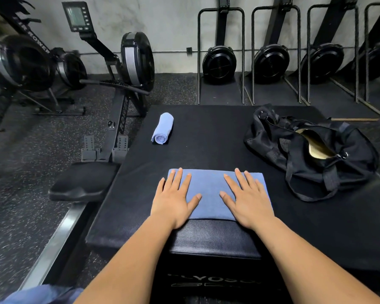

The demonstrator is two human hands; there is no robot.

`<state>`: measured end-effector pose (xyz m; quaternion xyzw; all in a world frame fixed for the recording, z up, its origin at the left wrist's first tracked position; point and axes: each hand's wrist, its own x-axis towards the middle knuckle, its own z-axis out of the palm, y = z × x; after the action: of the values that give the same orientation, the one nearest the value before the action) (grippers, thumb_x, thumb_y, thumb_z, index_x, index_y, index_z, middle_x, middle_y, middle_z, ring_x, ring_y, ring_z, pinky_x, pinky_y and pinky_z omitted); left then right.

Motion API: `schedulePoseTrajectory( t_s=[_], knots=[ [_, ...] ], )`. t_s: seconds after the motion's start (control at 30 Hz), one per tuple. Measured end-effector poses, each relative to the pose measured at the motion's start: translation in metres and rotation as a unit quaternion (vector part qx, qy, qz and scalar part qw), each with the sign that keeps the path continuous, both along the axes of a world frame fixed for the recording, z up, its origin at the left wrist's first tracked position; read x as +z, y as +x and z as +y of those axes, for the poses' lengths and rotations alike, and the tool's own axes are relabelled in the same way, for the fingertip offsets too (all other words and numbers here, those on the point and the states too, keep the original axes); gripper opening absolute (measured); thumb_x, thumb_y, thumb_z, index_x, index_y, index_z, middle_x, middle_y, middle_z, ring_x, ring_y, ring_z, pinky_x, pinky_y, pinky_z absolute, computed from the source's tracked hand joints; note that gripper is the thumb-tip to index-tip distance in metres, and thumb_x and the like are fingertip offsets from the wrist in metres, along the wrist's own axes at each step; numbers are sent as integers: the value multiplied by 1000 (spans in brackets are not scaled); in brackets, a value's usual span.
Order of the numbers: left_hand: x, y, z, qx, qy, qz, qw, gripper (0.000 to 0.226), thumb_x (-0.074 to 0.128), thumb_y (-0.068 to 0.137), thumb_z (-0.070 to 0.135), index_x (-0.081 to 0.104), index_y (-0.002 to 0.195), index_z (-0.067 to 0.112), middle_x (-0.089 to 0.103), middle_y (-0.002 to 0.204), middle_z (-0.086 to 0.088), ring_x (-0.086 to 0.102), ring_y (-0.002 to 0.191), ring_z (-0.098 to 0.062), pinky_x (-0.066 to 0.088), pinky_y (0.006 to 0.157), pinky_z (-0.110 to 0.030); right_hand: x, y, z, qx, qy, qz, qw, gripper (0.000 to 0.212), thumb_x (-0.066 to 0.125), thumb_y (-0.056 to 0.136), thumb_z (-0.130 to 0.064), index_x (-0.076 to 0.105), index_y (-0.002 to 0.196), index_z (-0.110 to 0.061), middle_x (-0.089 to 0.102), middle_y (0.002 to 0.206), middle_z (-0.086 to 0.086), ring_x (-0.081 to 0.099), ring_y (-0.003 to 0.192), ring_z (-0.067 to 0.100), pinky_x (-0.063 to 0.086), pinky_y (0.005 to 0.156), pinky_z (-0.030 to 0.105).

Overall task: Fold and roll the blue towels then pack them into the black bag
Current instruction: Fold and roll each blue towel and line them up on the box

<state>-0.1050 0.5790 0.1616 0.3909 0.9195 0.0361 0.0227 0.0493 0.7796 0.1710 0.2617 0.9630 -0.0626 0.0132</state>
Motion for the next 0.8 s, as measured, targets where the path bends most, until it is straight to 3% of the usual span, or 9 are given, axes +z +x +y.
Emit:
schedulePoseTrajectory(
  t_s=[0.2,0.4,0.5,0.57,0.6,0.8],
  knots=[
    [-2,7,-23,3,33,1,999,83,5,99,75,3,169,31,-10,176,6,-13,162,-17,1,131,-44,2,15,-13,-30,-7,-5,1000,87,-13,88,-82,-2,165,-43,-17,174,-6,-18,160,20,-1,130,47],
    [-2,16,-44,22,141,21,990,72,18,108,63,14,168,23,3,177,5,-7,162,-12,5,131,-38,9,23,-40,-110,-25,-28,993,79,5,98,-77,-5,166,-38,-26,172,2,-24,158,31,-3,128,56],
    [-2,18,-43,6,161,31,986,70,22,109,60,20,167,21,8,176,3,-3,162,-15,9,131,-40,14,24,-41,39,26,14,999,75,6,99,-76,2,165,-42,-22,173,-3,-18,160,28,-1,129,51],
    [-1,19,-45,-2,164,32,986,69,24,109,60,25,166,21,13,176,1,1,163,-17,13,131,-42,12,25,-40,142,1,-6,990,72,4,97,-78,0,164,-49,-22,171,-12,-17,160,19,-5,130,45],
    [-1,19,-45,-5,157,33,987,69,22,109,60,26,166,22,13,176,2,1,163,-16,14,130,-43,9,25,-42,145,-14,-12,989,70,5,98,-77,-2,163,-51,-21,171,-14,-19,160,16,-7,130,44],
    [-3,17,-44,13,145,26,989,69,22,108,62,25,166,24,12,176,3,1,162,-15,16,129,-41,5,-4,-106,-78,-69,22,994,70,9,103,-70,3,166,-41,-16,175,-1,-23,159,25,-10,128,50]
  ],
)
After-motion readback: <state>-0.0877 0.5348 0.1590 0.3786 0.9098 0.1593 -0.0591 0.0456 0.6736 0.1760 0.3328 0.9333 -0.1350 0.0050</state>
